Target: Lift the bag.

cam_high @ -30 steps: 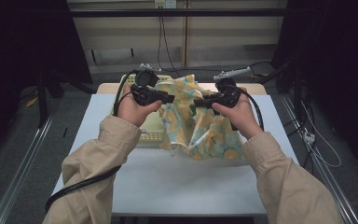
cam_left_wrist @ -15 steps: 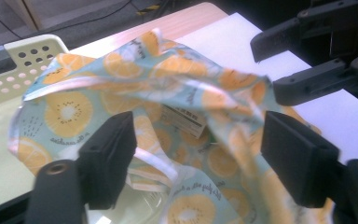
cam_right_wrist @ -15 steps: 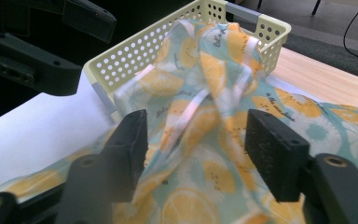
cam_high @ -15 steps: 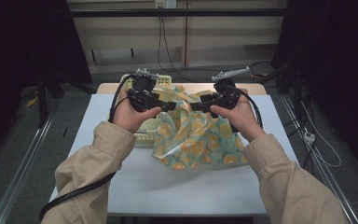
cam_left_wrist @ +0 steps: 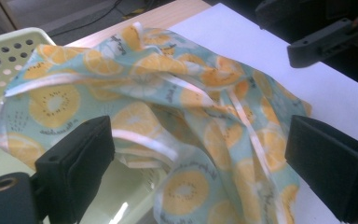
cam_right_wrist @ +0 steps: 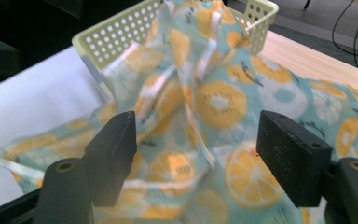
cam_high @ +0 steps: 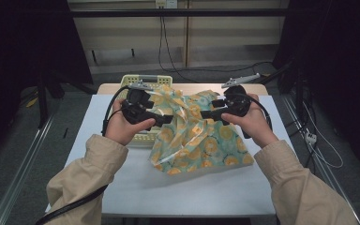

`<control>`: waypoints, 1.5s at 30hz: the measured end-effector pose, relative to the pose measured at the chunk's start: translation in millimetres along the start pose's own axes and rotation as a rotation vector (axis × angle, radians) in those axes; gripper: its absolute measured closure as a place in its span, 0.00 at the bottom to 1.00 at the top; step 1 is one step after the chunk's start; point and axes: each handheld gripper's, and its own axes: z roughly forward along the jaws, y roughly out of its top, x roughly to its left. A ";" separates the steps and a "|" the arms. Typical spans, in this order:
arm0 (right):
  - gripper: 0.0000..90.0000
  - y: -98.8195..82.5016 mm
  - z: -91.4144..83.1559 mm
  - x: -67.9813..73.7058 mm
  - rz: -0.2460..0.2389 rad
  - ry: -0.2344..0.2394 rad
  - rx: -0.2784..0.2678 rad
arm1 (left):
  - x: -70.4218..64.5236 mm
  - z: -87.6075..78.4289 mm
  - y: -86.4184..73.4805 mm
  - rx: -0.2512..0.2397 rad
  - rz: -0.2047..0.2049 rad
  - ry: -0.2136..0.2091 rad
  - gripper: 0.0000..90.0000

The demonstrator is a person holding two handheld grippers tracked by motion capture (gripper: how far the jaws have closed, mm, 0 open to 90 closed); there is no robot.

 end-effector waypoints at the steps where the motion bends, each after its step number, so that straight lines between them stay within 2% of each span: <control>1: 0.32 -3.2 -0.9 -1.3 0.004 0.002 -0.002 | 0.2 -1.4 -2.4 -0.001 0.011 -0.003 0.08; 5: 0.32 -17.0 -5.4 -4.9 0.017 0.003 -0.019 | -1.1 -6.0 -12.8 -0.002 0.009 -0.001 0.08; 8: 0.31 -28.1 -8.9 -5.1 -0.006 -0.019 -0.002 | -2.4 -8.7 -22.0 -0.001 0.006 -0.006 0.08; 10: 0.31 -36.1 -10.8 -4.2 -0.005 -0.012 -0.005 | -3.2 -9.1 -28.7 0.002 0.014 -0.005 0.08; 14: 0.29 -52.3 -14.1 -3.8 -0.004 -0.010 -0.009 | -4.6 -7.2 -41.3 0.017 0.009 -0.007 0.08; 16: 0.28 -60.4 -15.7 -4.2 0.003 0.001 -0.022 | -5.4 -7.0 -47.5 0.029 0.025 0.008 0.08; 20: 0.26 -73.7 -18.2 -3.4 -0.007 -0.009 -0.013 | -6.6 -6.4 -59.8 0.045 0.030 0.004 0.08; 22: 0.26 -78.8 -19.4 -3.2 -0.004 0.000 -0.024 | -5.4 -7.4 -64.9 0.045 0.026 0.007 0.08; 23: 0.25 -81.0 -19.9 -2.7 -0.006 -0.002 -0.026 | -5.6 -7.9 -67.3 0.040 0.019 0.024 0.08; 24: 0.25 -83.2 -20.3 -2.3 -0.008 -0.002 -0.026 | -3.7 -8.8 -69.5 0.044 0.022 0.008 0.08; 28: 0.25 -92.7 -21.3 -0.1 -0.019 -0.003 -0.023 | -3.0 -11.7 -77.6 0.025 0.006 0.007 0.08; 32: 0.25 -105.8 -21.6 0.1 -0.032 -0.013 -0.006 | -2.4 -13.1 -86.3 0.023 0.010 0.008 0.08; 36: 0.24 -118.4 -22.4 -2.5 -0.019 -0.018 -0.001 | -0.2 -13.5 -95.5 0.020 -0.008 0.001 0.08; 42: 0.24 -132.8 -25.1 -3.0 -0.016 -0.027 0.000 | 4.2 -14.9 -108.5 0.023 -0.007 0.004 0.08; 45: 0.24 -139.9 -26.7 -2.8 -0.014 -0.032 0.002 | 5.0 -16.0 -112.8 0.006 -0.018 0.007 0.08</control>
